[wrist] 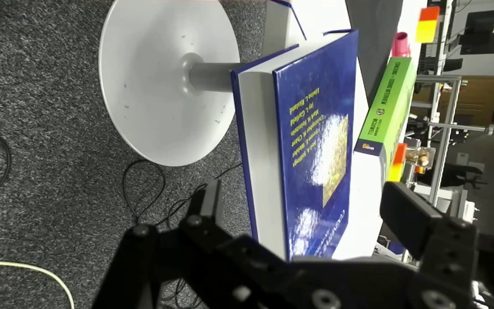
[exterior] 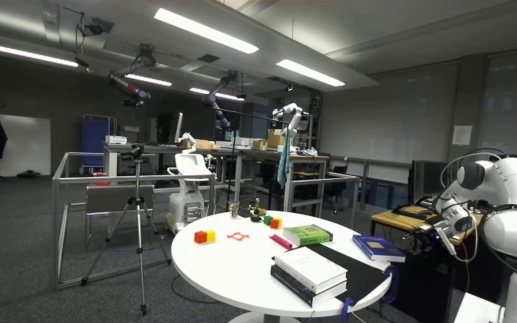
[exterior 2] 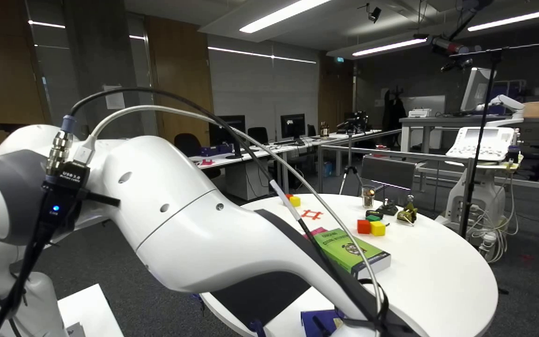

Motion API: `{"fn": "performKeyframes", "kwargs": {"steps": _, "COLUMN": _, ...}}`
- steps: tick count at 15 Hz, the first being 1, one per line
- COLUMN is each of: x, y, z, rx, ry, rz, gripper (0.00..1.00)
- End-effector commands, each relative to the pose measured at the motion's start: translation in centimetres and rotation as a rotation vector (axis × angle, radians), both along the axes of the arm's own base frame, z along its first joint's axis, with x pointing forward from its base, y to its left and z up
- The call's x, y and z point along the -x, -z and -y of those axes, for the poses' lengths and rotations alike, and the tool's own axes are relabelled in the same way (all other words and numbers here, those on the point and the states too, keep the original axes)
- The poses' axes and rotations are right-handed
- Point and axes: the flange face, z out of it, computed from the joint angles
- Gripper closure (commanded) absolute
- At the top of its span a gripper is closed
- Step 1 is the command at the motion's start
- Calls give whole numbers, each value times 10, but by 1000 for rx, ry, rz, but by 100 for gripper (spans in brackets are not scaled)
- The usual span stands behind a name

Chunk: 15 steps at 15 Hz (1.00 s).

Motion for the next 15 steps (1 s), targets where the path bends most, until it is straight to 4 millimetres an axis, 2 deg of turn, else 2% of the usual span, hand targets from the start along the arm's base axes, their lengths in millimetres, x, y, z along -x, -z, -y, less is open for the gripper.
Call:
{"fn": "performKeyframes", "kwargs": {"steps": 1, "x": -4, "y": 3, "z": 1, "rx": -5, "ry": 5, "rz": 18, "gripper": 0}}
{"fn": "performKeyframes", "kwargs": {"steps": 15, "x": -10, "y": 23, "z": 13, "rx": -39, "ry": 70, "rz": 72, "gripper": 0}}
